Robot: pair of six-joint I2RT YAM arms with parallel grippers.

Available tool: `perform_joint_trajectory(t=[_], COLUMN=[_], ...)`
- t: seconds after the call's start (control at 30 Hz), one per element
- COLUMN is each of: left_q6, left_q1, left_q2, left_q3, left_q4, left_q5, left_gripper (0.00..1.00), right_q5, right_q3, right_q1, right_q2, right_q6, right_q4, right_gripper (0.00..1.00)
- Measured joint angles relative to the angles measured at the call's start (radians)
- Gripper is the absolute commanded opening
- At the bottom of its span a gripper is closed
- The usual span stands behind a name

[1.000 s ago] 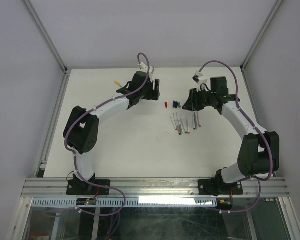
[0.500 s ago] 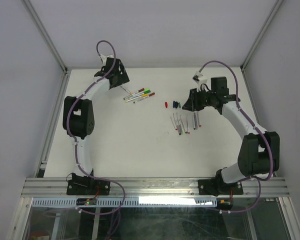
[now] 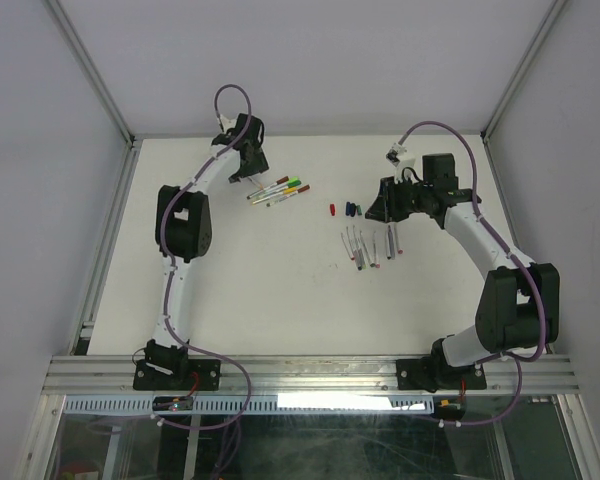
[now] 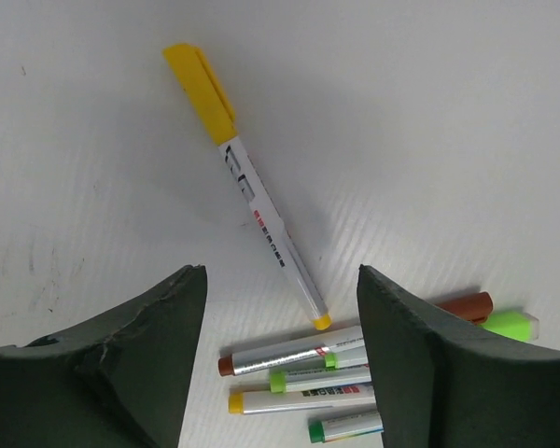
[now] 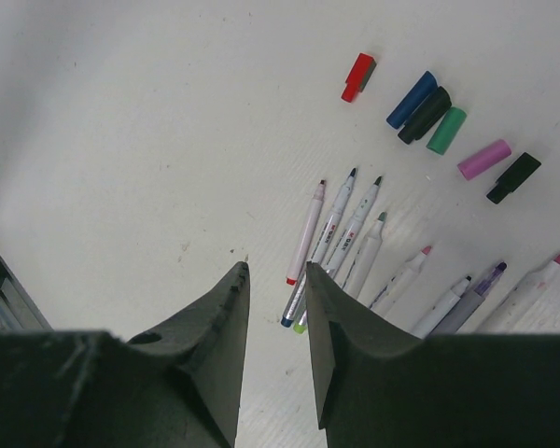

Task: Open the pen caps
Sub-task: Pick up the pen from the center of the board.

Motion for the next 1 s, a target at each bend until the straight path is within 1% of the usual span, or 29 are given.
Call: perform_joint_trajectory(t=[0.1, 0.23, 0.47, 0.67, 0.77, 0.83, 1.0], left_q6=[0.005, 0.017, 0.054, 0.084, 0.093, 0.099, 0.109], left_q1=[-0.003, -0.003, -0.003, -0.003, -0.002, -0.001, 0.013], left_q2=[0.033, 0.055, 0.099, 0.1, 0.09, 0.074, 0.003], left_q3=[0.061, 0.082, 0.111, 0.113, 0.092, 0.063, -0.062], left_q4=[-0.03, -0.056, -0.093, -0.108, -0.101, -0.093, -0.055], left_q5=[-0.006, -0.021, -0.024, -0.035, -0.06, -0.077, -0.087], left_gripper=[0.58, 0.51, 0.32, 0.19, 0.09, 0.0, 0.0], right_q5=[0.0, 0.0, 0.0, 0.0, -0.001, -0.002, -0.006], right_q3=[0.0, 0.0, 0.0, 0.0, 0.0, 0.0, 0.0], right_q1=[0.0, 0.0, -0.004, -0.005, -0.005, -0.005, -0.005], right_q2=[0.0, 0.0, 0.0, 0.0, 0.0, 0.0, -0.002], right_q6=[0.0, 0.0, 0.0, 0.0, 0.0, 0.0, 0.0], right_q4=[0.0, 0.0, 0.0, 0.0, 0.001, 0.0, 0.0], right_gripper=[0.33, 0.33, 0.33, 0.33, 0.33, 0.33, 0.33])
